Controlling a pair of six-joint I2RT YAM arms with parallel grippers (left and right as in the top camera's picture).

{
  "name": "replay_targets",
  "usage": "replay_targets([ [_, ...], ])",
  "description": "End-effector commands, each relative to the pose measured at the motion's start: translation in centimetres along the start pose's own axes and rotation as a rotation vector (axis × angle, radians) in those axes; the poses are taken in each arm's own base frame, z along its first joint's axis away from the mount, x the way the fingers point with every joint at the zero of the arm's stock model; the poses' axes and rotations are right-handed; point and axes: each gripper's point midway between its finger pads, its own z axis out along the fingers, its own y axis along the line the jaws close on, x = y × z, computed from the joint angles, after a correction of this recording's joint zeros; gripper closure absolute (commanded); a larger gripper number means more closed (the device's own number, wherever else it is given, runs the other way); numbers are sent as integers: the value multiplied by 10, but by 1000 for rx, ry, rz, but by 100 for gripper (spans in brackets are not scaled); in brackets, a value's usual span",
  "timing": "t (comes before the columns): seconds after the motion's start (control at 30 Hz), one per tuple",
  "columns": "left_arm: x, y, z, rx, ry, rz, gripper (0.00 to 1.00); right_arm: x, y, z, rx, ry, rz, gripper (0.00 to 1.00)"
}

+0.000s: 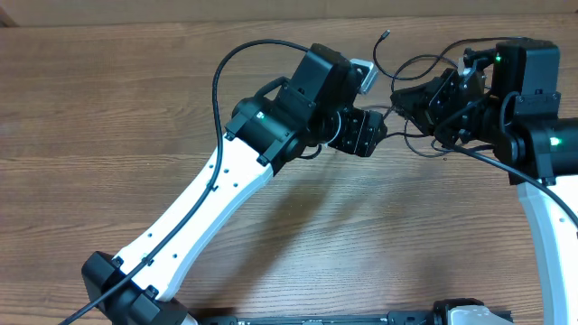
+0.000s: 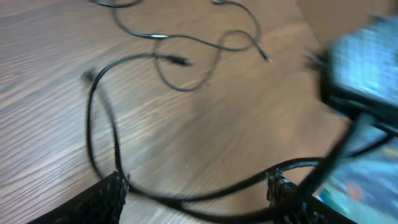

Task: Untangle cables

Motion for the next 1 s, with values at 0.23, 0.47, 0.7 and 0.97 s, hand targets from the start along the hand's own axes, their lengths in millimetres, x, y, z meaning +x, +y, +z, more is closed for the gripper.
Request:
replay_targets([
  [0.23,-37,74,-21,-426,-255,-218,22,15,19,-6,-78,76,-18,96],
  [0.47,-58,84,-32,-472,-381,-280,19,23,12,-6,-51,111,10,96],
  [0.7,-41,45,-25,-281,-218,-64,16,13,7,-5,-21,57,10,96],
  [0.97,-25,-12,-61,-33,-163,249,18,-2,-2,-5,33,-29,89,96],
])
